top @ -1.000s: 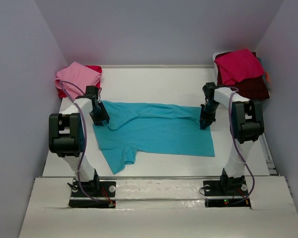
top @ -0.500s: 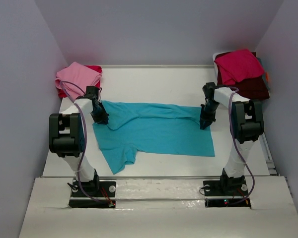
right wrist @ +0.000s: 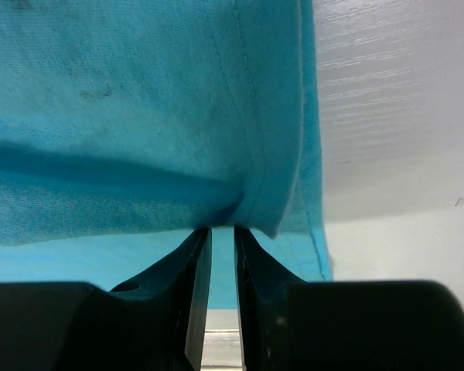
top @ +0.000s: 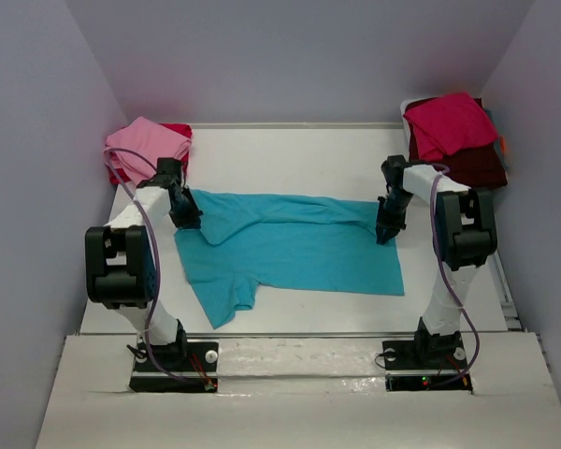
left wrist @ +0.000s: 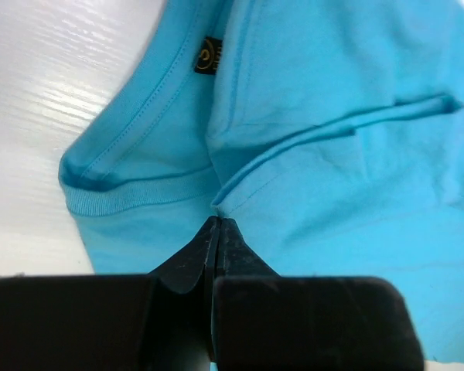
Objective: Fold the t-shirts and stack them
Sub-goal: Fold the flattened tshirt in 1/3 of the way
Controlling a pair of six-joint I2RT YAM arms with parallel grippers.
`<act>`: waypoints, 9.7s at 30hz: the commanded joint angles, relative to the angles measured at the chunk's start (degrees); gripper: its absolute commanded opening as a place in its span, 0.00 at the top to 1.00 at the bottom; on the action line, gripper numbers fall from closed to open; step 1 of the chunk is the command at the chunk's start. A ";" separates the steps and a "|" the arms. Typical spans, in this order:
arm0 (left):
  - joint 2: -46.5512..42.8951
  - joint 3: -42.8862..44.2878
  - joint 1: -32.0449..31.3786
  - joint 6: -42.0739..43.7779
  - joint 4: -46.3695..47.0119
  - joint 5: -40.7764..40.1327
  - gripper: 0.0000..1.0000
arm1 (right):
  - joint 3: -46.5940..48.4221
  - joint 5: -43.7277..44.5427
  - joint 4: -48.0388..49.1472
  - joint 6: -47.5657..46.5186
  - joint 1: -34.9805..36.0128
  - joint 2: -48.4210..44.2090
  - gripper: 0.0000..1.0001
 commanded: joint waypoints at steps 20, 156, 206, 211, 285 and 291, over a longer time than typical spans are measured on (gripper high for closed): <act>-16.90 -8.74 0.32 3.70 -0.66 13.69 0.94 | 2.02 0.83 0.03 -0.80 0.55 2.48 0.76; 18.16 21.75 -5.84 3.08 -8.75 1.38 0.49 | 21.45 8.30 -2.34 4.48 -3.67 10.84 0.69; 35.49 63.50 0.32 5.46 -11.83 2.43 0.46 | 56.60 14.54 0.65 0.26 -4.20 26.14 0.64; 29.52 59.82 -2.13 5.19 -12.87 3.58 0.45 | 58.10 12.60 -5.05 1.31 -4.20 22.79 0.63; 23.62 30.98 0.32 2.73 -6.37 5.78 0.44 | 32.52 8.82 -6.12 2.54 -1.21 14.61 0.65; 23.62 31.15 0.85 3.08 -6.64 5.78 0.44 | 29.71 12.07 -6.64 4.56 -1.21 15.05 0.69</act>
